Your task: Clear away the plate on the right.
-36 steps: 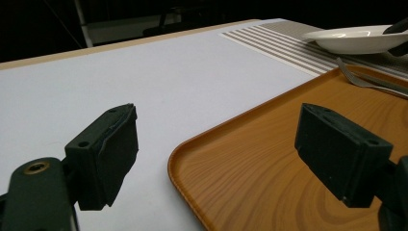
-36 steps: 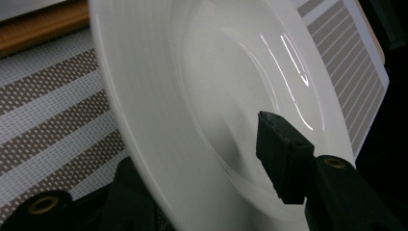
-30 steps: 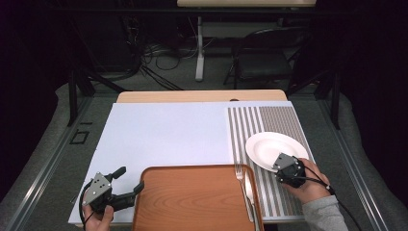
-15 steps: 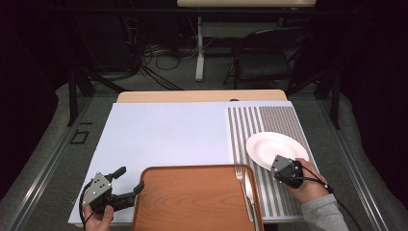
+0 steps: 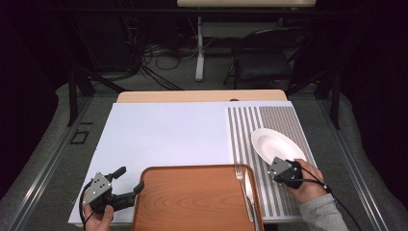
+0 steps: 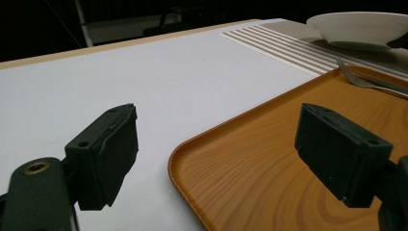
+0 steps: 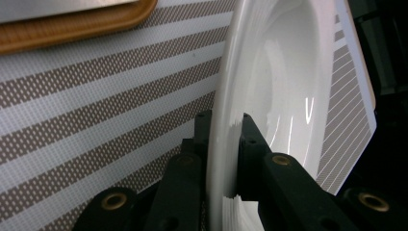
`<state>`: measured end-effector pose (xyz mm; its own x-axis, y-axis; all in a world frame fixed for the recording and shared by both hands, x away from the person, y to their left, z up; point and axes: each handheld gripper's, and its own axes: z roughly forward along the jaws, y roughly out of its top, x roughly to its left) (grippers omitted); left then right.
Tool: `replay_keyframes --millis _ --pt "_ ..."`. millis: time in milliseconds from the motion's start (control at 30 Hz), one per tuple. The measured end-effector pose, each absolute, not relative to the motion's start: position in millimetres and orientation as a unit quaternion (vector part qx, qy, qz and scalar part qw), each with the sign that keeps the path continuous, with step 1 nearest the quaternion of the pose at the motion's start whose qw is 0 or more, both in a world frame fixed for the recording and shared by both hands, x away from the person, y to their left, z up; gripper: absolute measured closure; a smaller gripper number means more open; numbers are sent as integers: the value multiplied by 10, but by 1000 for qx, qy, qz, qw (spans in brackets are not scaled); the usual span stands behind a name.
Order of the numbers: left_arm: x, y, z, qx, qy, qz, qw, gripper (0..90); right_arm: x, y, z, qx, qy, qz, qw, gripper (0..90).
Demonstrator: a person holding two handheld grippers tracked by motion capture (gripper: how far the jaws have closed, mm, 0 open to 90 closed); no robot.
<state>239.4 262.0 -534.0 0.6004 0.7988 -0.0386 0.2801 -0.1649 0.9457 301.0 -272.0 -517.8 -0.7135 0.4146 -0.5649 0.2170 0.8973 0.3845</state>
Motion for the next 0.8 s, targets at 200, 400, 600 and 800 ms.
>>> replay_keyframes --millis 200,400,600,800 --pt "2399 2621 -5342 724 373 246 526 153 2922 -2710 -5137 161 906 182 346 816" --pt "2395 2617 -5340 724 372 247 526 153 2800 -2655 -5049 152 898 202 361 816" --pt "2395 2619 -5339 724 372 247 526 153 2694 -2580 -4990 129 895 214 370 813" --pt "2392 2621 -5339 722 375 247 527 153 2607 -2508 -4933 111 888 233 380 814"
